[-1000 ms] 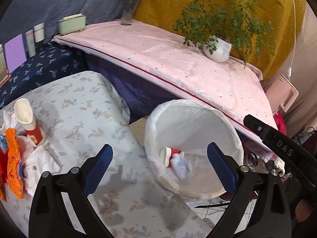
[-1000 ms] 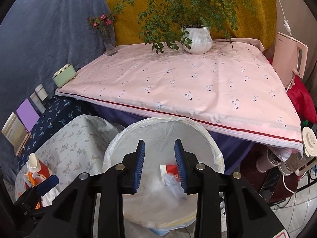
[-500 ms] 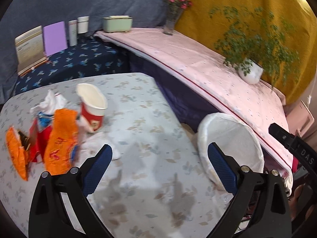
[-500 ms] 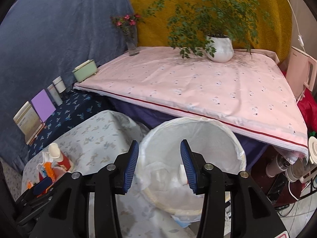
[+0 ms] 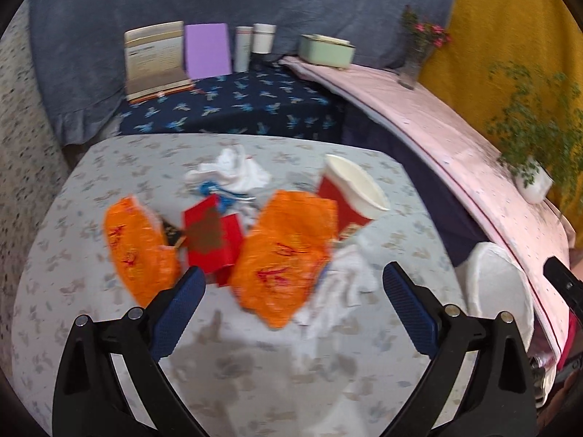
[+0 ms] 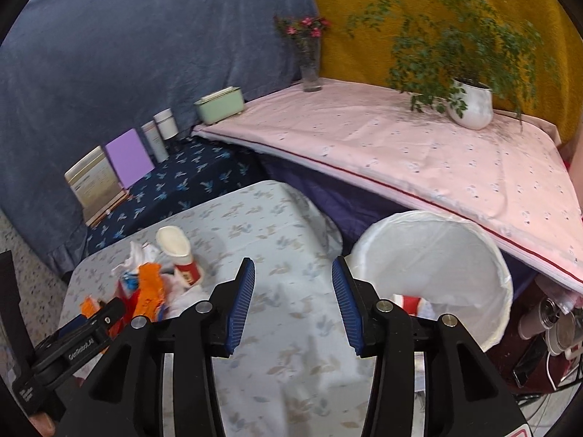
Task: Collect trash
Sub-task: 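Return both tools to the table and grasp the two orange plastic bags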
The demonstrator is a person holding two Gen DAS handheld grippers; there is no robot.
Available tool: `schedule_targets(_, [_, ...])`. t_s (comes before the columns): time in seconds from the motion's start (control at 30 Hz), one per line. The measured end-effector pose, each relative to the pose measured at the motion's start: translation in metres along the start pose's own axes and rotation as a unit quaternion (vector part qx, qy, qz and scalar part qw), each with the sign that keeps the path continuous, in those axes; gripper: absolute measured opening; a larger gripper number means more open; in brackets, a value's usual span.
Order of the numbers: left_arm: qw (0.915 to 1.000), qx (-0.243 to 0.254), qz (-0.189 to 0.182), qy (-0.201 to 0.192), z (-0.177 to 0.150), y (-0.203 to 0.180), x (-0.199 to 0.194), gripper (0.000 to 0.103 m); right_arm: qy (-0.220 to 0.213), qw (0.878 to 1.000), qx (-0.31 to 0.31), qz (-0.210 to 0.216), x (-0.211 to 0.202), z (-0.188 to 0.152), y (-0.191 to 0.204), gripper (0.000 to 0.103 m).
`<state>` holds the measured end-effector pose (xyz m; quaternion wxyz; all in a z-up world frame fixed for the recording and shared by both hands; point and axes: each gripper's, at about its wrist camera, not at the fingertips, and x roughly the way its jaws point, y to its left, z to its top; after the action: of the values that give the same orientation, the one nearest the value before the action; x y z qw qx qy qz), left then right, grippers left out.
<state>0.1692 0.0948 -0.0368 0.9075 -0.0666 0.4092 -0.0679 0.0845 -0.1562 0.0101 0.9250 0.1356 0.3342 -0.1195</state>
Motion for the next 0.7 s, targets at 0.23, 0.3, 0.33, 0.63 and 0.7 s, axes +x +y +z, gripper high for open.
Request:
schedule_targets(0.23, [0.9972,-0.058,0.039,0.025,0.001,0.062,0.009,0.095,0.029,0.998,-0.028,0.039,0.014,-0.015,0.049,0.044])
schedule_targets(0.3, [0.9958,-0.071,0.049,0.031,0.001,0.076,0.012,0.095,0.037,0.998,-0.036,0.047,0.019,-0.018,0.063,0.044])
schedule_targets(0.33, [0.9952,-0.076,0.052,0.034,0.001,0.082,0.013,0.095,0.042,0.997,-0.039,0.051,0.022,-0.02,0.069,0.044])
schedule_targets(0.63, [0.9865,-0.129,0.074,0.068,-0.002,0.133,0.033,0.095,0.071,0.992,-0.073,0.075,0.051,-0.031,0.119,0.044])
schedule_targets(0.7, [0.984,-0.143,0.073,0.076,-0.002,0.142,0.039,0.095,0.076,0.991,-0.079,0.078,0.059,-0.033,0.127,0.044])
